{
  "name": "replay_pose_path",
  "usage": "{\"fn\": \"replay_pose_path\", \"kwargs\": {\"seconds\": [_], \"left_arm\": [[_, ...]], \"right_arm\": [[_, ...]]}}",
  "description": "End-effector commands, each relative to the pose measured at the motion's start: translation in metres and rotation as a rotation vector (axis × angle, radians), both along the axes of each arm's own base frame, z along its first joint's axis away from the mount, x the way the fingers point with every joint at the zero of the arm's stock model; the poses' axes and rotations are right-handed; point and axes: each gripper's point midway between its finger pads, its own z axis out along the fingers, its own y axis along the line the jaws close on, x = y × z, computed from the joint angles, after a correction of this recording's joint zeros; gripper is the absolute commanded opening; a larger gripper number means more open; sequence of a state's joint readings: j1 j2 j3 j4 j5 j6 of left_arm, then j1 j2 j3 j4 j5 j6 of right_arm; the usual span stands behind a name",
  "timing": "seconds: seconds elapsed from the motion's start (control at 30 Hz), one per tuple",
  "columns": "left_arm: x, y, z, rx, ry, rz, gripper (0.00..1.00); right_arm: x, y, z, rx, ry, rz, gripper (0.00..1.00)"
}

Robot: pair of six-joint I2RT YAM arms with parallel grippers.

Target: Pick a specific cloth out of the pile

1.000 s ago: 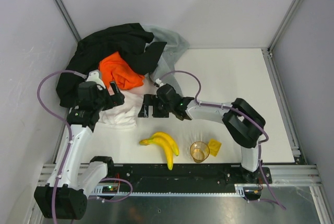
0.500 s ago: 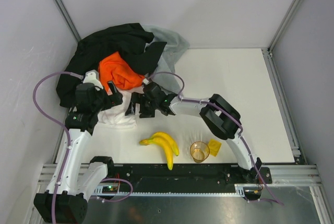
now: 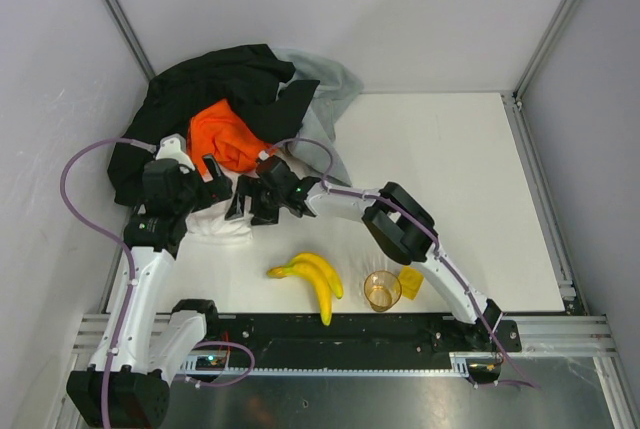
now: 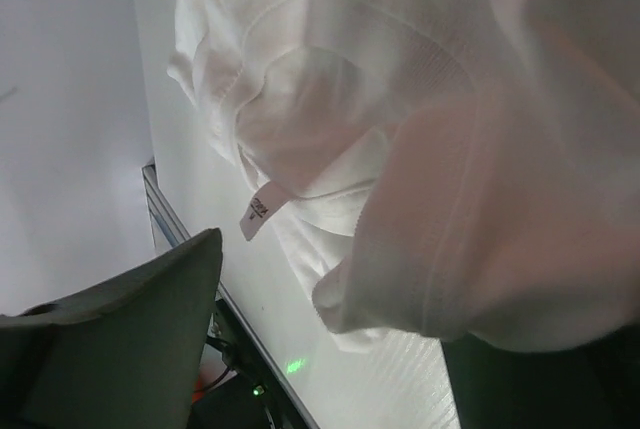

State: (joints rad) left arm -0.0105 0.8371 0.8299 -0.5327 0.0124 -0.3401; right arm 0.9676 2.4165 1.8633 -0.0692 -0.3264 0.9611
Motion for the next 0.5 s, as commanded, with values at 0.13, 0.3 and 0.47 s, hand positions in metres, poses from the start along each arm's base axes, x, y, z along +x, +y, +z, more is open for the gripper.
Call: {"fn": "replay_pose_path", "kwargs": {"seconds": [0.13,0.3,0.47], "left_arm": [[0.005,0.005,0.007,-0.023,-0.04,0.015,1.0],[0.006,0.006,0.006,-0.031,-0.04,0.016,1.0],[0.006,0.006,0.006,-0.034,-0.04,0.013,0.99]], "right_arm": [[-0.006,0.001,-0.029,-0.06,0.036,0.0,0.44],[-0.006,0.0,-0.026,-0.051,0.028,0.012,0.12],[-0.005,-0.007,-0.016,-0.015,0.004,0.004,0.0]]}}
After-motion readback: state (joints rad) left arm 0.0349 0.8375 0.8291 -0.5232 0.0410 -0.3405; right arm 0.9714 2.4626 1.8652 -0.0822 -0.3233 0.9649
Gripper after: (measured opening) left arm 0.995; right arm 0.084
